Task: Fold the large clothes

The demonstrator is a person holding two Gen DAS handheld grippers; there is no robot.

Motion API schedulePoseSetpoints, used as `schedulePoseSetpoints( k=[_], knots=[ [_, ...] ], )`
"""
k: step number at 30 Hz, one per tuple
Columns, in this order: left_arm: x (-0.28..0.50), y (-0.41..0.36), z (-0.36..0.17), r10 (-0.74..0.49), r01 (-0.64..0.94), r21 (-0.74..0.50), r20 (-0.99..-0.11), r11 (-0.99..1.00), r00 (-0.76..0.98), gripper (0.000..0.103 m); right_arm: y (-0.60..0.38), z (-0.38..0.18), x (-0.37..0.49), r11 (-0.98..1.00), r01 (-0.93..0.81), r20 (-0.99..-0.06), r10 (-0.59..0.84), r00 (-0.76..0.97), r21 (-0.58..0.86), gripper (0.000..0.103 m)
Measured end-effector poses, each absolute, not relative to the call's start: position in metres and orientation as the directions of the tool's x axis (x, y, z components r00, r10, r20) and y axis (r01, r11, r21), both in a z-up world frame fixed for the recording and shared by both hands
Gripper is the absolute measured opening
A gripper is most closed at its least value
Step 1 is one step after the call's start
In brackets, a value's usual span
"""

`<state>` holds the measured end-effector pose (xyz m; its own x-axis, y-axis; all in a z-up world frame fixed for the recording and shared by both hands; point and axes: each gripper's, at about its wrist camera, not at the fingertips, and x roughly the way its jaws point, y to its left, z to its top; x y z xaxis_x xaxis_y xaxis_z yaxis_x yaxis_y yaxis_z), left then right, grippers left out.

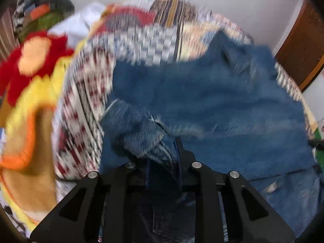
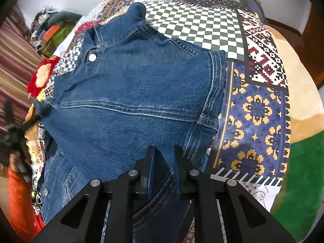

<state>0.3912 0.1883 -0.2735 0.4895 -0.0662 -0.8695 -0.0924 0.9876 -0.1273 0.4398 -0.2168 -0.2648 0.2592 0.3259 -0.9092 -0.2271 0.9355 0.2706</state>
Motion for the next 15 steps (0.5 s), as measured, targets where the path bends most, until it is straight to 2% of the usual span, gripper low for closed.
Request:
schedulePoseSetpoints(
  k=[1, 3, 6, 10, 13, 14, 15],
  knots=[
    [0.388, 0.186, -0.281, -0.058, -0.091, -0.116, -0.874, 0.989, 0.482, 0.03, -0.219, -0.266, 0.439, 0.933, -0.231, -0.907, 0.332, 0.257, 0.276, 0.013],
    [0.38, 0.185, -0.288, -0.015, -0.114, -0.084, -0.865, 0.99, 0.502, 0.048, -0.221, -0.267, 0.437, 0.93, -0.245, -0.907, 0.334, 0.256, 0.274, 0.013],
    [0.374, 0.196, -0.291, 0.0, -0.167, -0.096, -0.868, 0.981, 0.497, 0.063, -0.217, -0.266, 0.43, 0.933, -0.274, -0.911, 0.31, 0.272, 0.235, 0.013],
    [0.364, 0.213, -0.293, -0.022, -0.197, -0.132, -0.876, 0.971, 0.482, 0.068, -0.21, -0.264, 0.422, 0.939, -0.306, -0.922, 0.249, 0.297, 0.155, 0.013],
    [0.354, 0.21, -0.288, 0.011, -0.173, -0.081, -0.88, 0.982, 0.476, 0.068, -0.213, -0.265, 0.417, 0.944, -0.31, -0.929, 0.214, 0.301, 0.117, 0.013],
    [0.35, 0.207, -0.287, 0.046, -0.171, -0.04, -0.88, 0.984, 0.473, 0.074, -0.215, -0.267, 0.416, 0.948, -0.303, -0.934, 0.189, 0.303, 0.093, 0.013],
    [0.346, 0.206, -0.285, 0.074, -0.171, -0.009, -0.877, 0.985, 0.474, 0.077, -0.217, -0.269, 0.415, 0.951, -0.298, -0.936, 0.181, 0.302, 0.087, 0.022]
  ],
)
